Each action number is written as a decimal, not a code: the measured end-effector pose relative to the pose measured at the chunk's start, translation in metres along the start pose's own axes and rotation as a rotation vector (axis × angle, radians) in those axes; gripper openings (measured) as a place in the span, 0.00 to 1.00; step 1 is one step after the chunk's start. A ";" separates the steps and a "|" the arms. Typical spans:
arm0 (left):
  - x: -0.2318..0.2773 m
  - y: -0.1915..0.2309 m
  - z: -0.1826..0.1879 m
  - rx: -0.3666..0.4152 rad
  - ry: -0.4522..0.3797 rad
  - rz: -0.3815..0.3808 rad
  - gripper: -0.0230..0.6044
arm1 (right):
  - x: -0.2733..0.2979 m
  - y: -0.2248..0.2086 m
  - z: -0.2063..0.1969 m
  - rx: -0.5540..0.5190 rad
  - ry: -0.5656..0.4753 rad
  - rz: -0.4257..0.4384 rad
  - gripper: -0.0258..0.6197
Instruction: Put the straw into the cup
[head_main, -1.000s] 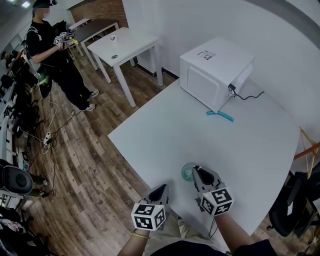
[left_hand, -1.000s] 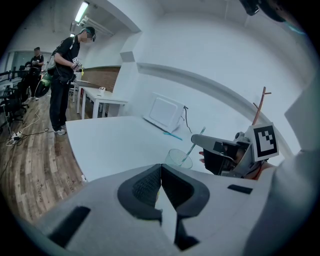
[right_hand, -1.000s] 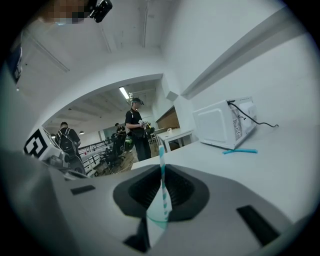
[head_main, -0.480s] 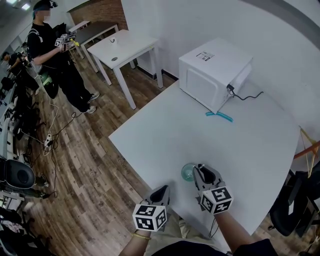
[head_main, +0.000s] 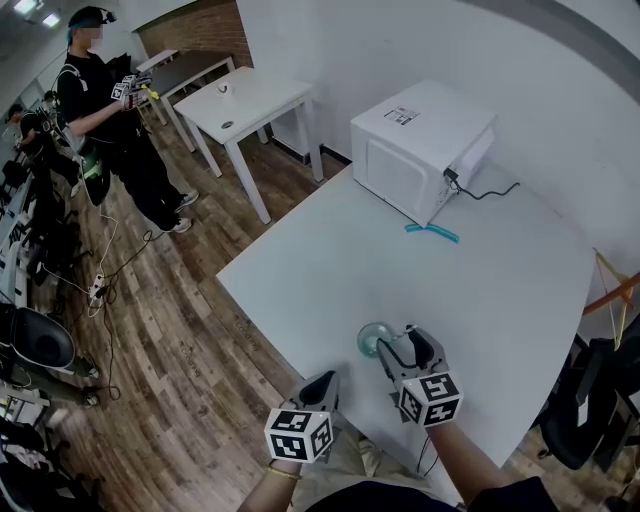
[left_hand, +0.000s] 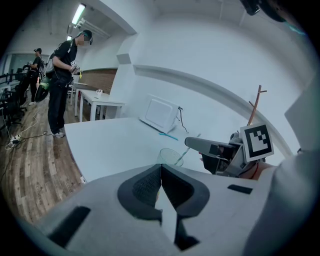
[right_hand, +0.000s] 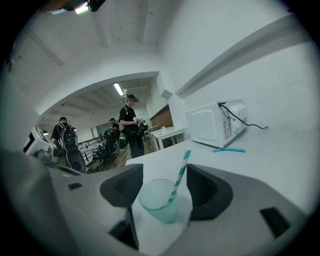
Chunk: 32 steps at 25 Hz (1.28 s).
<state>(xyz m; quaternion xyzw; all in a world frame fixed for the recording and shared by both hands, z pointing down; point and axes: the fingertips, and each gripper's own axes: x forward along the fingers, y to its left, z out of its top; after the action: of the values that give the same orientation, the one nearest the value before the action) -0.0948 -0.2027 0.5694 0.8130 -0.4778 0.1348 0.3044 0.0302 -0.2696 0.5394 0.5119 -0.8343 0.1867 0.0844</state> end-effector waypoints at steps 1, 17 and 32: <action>-0.001 -0.002 0.000 0.002 -0.002 -0.001 0.07 | -0.003 -0.001 0.000 -0.001 -0.002 -0.003 0.43; -0.022 -0.047 -0.015 0.011 -0.044 0.000 0.07 | -0.061 0.006 0.002 -0.006 -0.033 0.025 0.43; -0.051 -0.090 -0.030 0.013 -0.097 0.005 0.07 | -0.138 0.048 0.015 -0.039 -0.091 0.135 0.41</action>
<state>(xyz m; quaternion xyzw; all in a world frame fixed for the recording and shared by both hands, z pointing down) -0.0414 -0.1163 0.5340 0.8194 -0.4929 0.0990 0.2753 0.0525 -0.1430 0.4688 0.4606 -0.8734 0.1523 0.0435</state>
